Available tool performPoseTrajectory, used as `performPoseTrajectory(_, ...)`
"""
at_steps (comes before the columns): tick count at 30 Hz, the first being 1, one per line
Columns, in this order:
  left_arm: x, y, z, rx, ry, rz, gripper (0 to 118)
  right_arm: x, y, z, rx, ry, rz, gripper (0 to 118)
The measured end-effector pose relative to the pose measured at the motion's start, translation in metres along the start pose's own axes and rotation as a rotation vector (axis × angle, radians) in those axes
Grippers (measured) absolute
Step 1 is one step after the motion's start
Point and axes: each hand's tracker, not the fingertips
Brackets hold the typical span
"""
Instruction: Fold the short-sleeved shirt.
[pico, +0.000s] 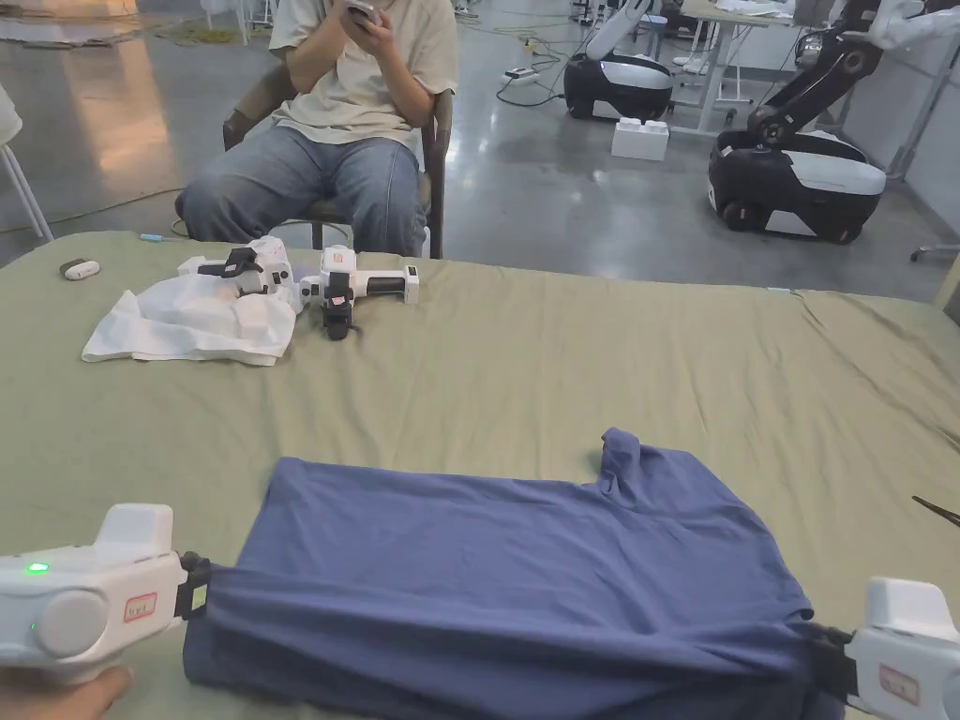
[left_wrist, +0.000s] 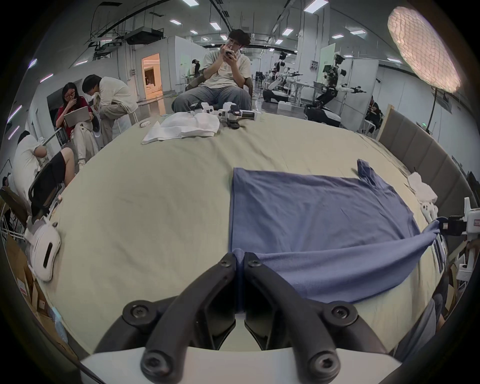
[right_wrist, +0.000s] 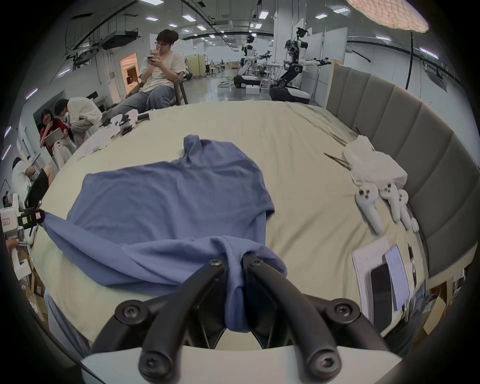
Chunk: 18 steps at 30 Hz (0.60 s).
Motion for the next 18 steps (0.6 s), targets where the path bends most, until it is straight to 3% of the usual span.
performPoseTrajectory(5,0.002,0.022,-0.042,-0.049,0.007,0.012,0,-0.005,0.030,-0.049,0.008,-0.001,-0.006,7)
performPoseTrajectory(11,0.002,0.015,-0.088,-0.151,0.033,0.017,1,-0.012,0.028,-0.103,-0.091,-0.016,0.020,9)
performPoseTrajectory(14,-0.001,0.013,-0.093,-0.155,0.027,0.049,7,-0.014,0.022,-0.112,-0.088,-0.030,0.039,29)
performPoseTrajectory(16,0.000,0.014,-0.091,-0.145,0.023,0.057,9,-0.013,0.022,-0.110,-0.081,-0.052,0.033,32)
performPoseTrajectory(18,0.001,0.018,-0.083,-0.104,0.023,0.061,27,-0.013,0.022,-0.100,-0.022,-0.055,0.023,45)
